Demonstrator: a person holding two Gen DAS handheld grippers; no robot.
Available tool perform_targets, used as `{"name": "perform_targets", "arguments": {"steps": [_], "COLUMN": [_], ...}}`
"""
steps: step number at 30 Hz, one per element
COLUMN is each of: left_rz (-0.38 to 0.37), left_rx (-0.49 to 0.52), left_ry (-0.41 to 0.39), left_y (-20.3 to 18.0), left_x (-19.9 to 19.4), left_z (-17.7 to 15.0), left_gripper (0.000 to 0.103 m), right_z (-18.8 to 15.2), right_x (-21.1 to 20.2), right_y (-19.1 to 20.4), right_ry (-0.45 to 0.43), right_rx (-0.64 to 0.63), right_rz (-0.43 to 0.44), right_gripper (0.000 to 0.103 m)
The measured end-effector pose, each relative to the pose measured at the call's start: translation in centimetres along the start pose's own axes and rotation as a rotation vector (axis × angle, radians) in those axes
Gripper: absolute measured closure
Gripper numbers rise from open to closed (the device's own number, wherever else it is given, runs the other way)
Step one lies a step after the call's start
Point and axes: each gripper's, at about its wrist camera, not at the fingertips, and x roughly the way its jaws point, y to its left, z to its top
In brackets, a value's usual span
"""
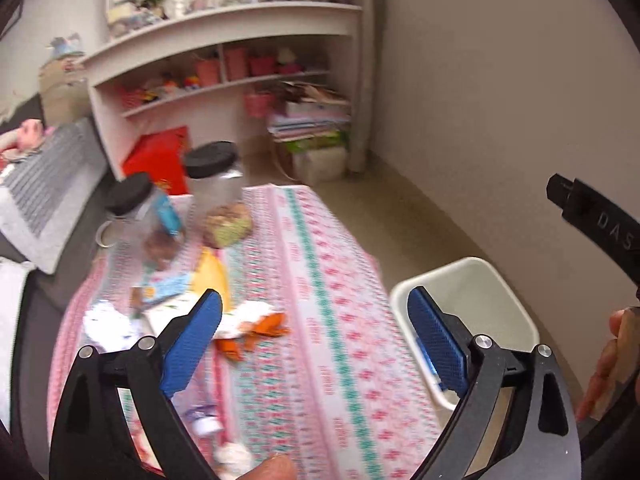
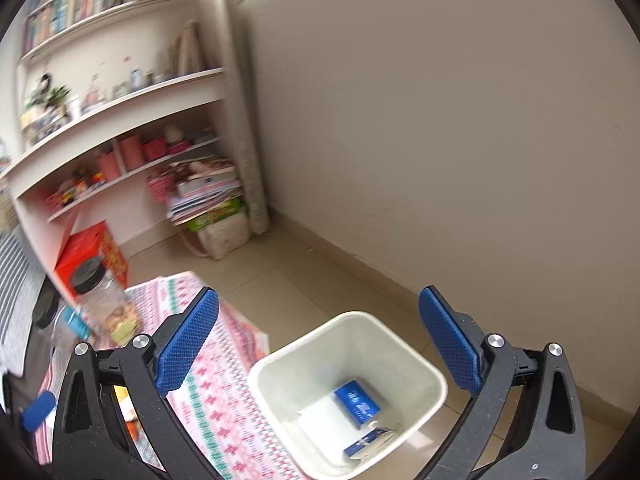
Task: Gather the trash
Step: 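Grasp the crumpled white paper with the left tool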
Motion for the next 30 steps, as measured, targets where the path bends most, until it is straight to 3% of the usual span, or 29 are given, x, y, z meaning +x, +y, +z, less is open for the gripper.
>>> {"name": "perform_targets", "arguments": {"steps": [5, 9, 17, 21, 24, 27, 30], "left_rz": [0.102, 0.189, 0.369, 0.393, 0.354, 0.322, 0.300], "left_rx": [0.002, -0.030, -0.171, -0.239, -0.302, -0.337, -0.332], "left_ry": [0.006, 0.058, 0.184, 0.270, 0.337, 0.352, 0.394], "left_y": [3.9, 8.1, 19.7, 24.4, 26.6, 27.9, 28.0], "left_x": [0.2, 1.7, 5.4, 8.4, 10.4, 11.7, 13.1], "left_z": [-1.5, -2.7, -4.6, -5.8, -6.3, -6.2, -6.5], "left_gripper": [0.011, 0.011, 0.011, 0.011, 0.011, 0.012, 0.030], "right_z": [-1.3, -2.7, -5.6, -7.4, -8.9, -10.0, -10.7], "right_x": [-0.2, -0.3, 1.3, 2.0, 2.1, 2.2, 2.9], "right_y": [3.9, 7.2, 12.6, 15.8, 17.5, 18.9, 19.9], "right_ry": [0.033, 0.056, 0.192, 0.239, 0.271, 0.295, 0.352], "right_rx": [-0.089, -0.167, -0.238, -0.317, -0.384, -0.447, -0.441], "right_rz": [0.059, 0.100, 0.196, 0.231, 0.266, 0.295, 0.336], "right_gripper": [0.007, 0.007, 0.007, 0.007, 0.007, 0.007, 0.007]}}
